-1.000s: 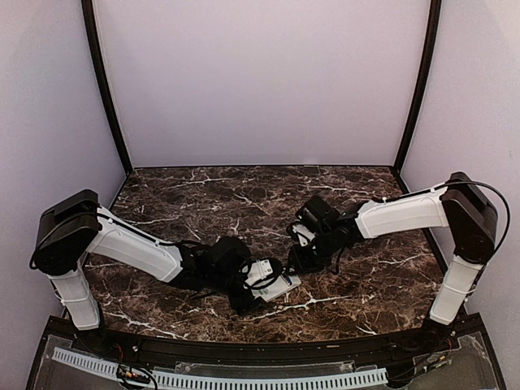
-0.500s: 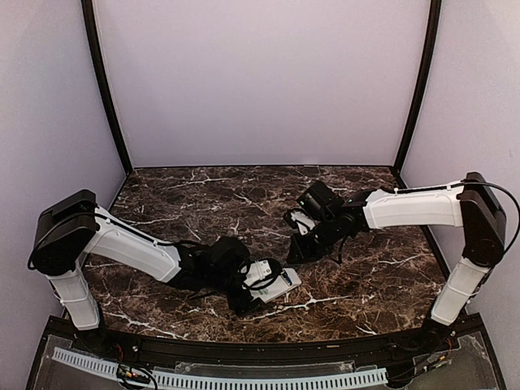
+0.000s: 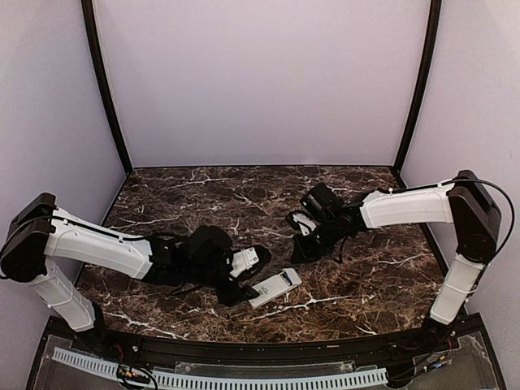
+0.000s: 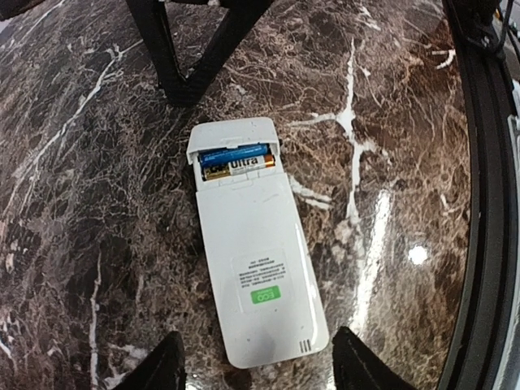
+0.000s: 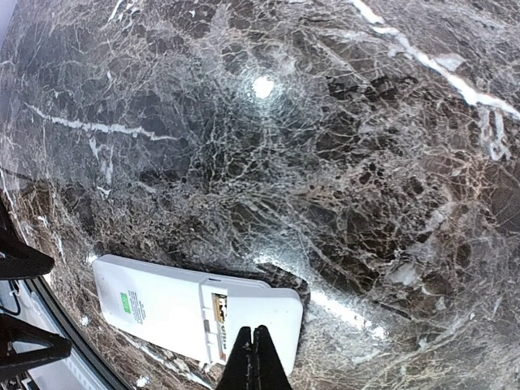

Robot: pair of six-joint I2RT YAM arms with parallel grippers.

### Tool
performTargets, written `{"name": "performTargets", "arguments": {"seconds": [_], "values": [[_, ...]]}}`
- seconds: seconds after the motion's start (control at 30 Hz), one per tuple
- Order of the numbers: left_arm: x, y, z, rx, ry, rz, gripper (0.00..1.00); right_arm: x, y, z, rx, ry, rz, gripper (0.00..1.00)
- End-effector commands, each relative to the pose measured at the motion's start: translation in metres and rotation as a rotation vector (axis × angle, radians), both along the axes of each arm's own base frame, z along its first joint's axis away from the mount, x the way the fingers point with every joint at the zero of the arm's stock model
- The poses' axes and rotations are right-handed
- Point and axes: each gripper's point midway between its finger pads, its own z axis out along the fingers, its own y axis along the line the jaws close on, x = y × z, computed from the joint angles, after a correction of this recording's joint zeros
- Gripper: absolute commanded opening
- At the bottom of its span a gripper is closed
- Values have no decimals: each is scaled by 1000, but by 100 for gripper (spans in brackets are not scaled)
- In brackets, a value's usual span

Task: Load the batteries into the remote control
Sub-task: Load the battery cover onto the remote control without the battery cover.

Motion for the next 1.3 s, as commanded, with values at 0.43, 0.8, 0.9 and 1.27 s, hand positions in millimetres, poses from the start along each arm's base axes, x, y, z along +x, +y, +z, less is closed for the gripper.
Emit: {"name": "performTargets", "arguments": {"seconds": [0.43, 0.8, 0.9, 1.27], "values": [[-19, 43, -39, 203, 202, 150, 39, -14, 6, -21, 33, 67, 56, 0], [-26, 40, -53, 226, 254, 127, 36, -24, 10, -28, 39, 93, 63, 0], [-26, 40, -55, 229, 253, 125, 36, -27, 12, -30, 38, 97, 62, 0], [-26, 40, -58, 228, 247, 121, 36, -35, 9, -43, -17, 116, 46, 0]]}}
